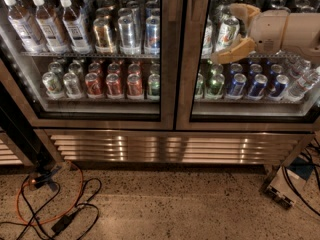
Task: Open right fridge door
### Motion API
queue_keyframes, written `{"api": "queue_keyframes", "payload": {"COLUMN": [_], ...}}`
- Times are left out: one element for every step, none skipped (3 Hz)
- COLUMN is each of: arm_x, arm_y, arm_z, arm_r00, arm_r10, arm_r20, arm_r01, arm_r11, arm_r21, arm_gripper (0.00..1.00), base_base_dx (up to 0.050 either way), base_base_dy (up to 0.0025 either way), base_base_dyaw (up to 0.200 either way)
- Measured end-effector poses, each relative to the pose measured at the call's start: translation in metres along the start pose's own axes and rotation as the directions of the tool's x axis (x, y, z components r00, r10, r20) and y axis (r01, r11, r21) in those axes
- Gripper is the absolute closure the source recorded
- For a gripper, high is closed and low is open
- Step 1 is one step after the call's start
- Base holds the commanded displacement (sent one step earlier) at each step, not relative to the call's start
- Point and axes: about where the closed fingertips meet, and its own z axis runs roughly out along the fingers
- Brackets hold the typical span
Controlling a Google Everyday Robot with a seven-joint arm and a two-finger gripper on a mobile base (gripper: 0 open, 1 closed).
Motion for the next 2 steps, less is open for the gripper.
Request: {"api": "queue_keyframes", "payload": {"arm_x": [-0.0012, -0.0063], "arm_y": [-0.004, -0.0032], "arm_z": [-0.0009, 0.0079], "arm_r00": [1.0, 0.999], "arm_r10": [-0.004, -0.046], "arm_r20": [0.006, -0.007], "arm_r01": [0.004, 0.047], "arm_r11": [1.0, 0.9988], "arm_r21": [0.006, 0.014], "arm_gripper": [0.0, 0.0], "base_base_dx": [0.0, 0.0], "base_base_dy": [0.0, 0.0], "base_base_dyaw": [0.0, 0.0]}}
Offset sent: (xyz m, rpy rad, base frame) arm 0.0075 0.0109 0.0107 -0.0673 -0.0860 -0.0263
